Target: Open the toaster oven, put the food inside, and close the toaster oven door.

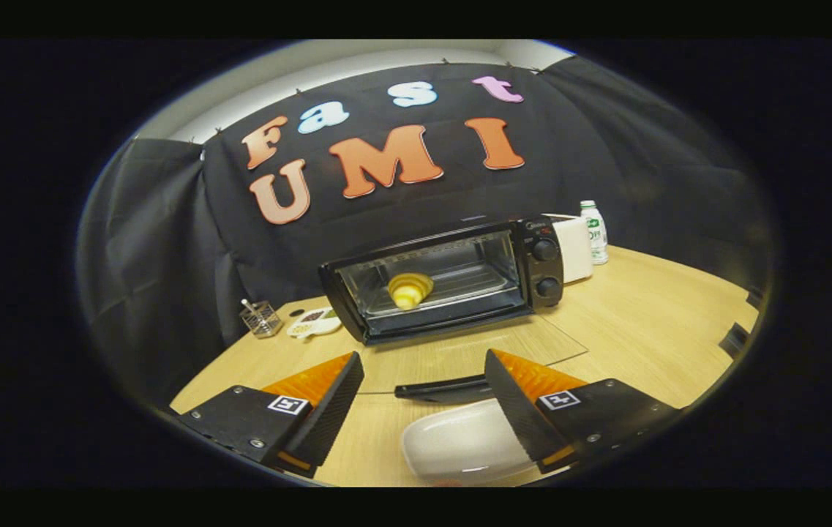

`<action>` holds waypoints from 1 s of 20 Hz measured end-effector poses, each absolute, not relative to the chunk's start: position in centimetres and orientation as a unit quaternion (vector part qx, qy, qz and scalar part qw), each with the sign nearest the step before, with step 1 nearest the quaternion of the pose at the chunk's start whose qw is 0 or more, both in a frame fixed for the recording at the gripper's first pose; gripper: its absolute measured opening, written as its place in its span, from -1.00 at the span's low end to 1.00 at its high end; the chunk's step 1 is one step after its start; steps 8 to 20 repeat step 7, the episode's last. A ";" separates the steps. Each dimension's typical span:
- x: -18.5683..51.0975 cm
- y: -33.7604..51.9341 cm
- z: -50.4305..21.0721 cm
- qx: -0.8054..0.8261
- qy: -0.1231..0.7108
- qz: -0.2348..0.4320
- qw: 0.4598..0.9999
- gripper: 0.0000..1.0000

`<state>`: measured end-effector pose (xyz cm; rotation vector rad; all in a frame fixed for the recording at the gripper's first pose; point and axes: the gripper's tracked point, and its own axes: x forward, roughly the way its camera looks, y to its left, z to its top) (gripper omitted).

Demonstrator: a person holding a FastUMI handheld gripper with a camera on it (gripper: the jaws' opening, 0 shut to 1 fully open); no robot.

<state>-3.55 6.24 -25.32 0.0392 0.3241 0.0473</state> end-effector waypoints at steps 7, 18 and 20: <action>-4.1 4.9 -29.6 -0.059 0.197 0.020 0.978 0.98; -4.1 4.9 -29.6 -0.059 0.197 0.020 0.978 0.98; -4.1 4.9 -29.6 -0.059 0.197 0.020 0.978 0.98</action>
